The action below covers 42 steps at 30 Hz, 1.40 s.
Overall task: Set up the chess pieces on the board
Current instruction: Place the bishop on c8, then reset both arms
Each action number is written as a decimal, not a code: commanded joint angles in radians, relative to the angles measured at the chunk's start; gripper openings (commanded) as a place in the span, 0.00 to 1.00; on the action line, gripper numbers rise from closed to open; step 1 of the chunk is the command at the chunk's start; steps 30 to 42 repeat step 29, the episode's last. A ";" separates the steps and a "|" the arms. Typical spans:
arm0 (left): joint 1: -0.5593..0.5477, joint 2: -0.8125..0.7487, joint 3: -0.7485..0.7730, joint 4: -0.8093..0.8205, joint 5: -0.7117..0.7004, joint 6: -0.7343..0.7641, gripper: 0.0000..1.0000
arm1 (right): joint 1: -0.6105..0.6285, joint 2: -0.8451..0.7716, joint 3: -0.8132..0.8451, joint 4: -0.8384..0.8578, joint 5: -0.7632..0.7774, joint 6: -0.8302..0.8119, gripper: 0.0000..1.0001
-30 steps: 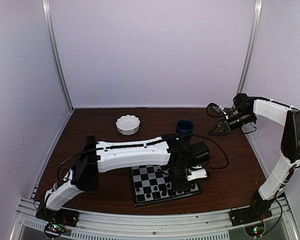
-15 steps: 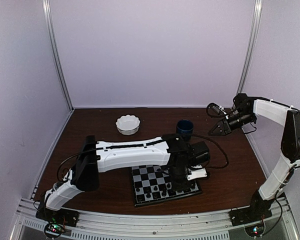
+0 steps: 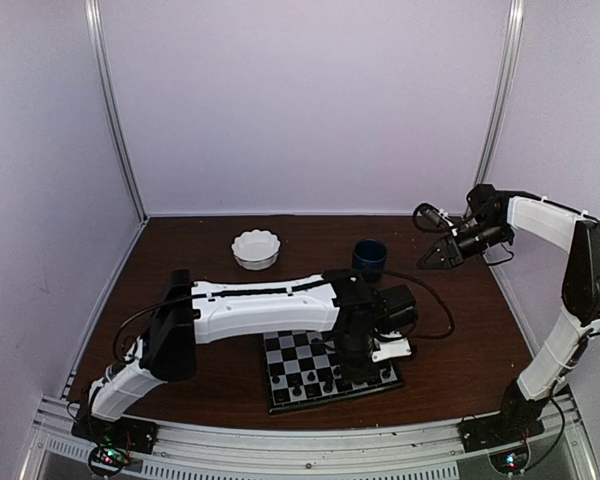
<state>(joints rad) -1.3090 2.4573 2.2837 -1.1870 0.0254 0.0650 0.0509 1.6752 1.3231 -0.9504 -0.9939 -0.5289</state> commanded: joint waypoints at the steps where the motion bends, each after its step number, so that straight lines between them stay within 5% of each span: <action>1: -0.002 -0.137 -0.010 0.030 -0.058 0.010 0.28 | 0.000 -0.036 0.066 -0.038 0.006 -0.015 0.35; 9: 0.011 -0.378 -0.097 0.143 -0.137 0.032 0.36 | 0.001 -0.114 0.307 -0.209 0.142 -0.076 0.36; 13: 0.098 -0.574 -0.257 0.228 -0.258 -0.007 0.42 | -0.003 -0.244 0.347 -0.107 0.275 0.020 0.43; 15: 0.170 -0.670 -0.347 0.263 -0.284 -0.047 0.46 | -0.005 -0.328 0.301 -0.001 0.338 0.086 0.62; 16: 0.213 -0.718 -0.412 0.280 -0.288 -0.077 0.49 | -0.005 -0.368 0.261 0.070 0.391 0.132 0.90; 17: 0.255 -0.763 -0.462 0.299 -0.293 -0.127 0.53 | -0.005 -0.412 0.217 0.144 0.459 0.192 0.98; 21: 0.392 -0.964 -0.697 0.423 -0.395 -0.213 0.71 | -0.004 -0.565 -0.003 0.393 0.599 0.352 0.99; 25: 0.455 -1.113 -0.918 0.606 -0.465 -0.216 0.86 | -0.004 -0.624 -0.076 0.436 0.596 0.448 0.99; 42: 0.471 -1.146 -0.979 0.662 -0.477 -0.200 0.89 | -0.005 -0.628 -0.129 0.479 0.615 0.497 1.00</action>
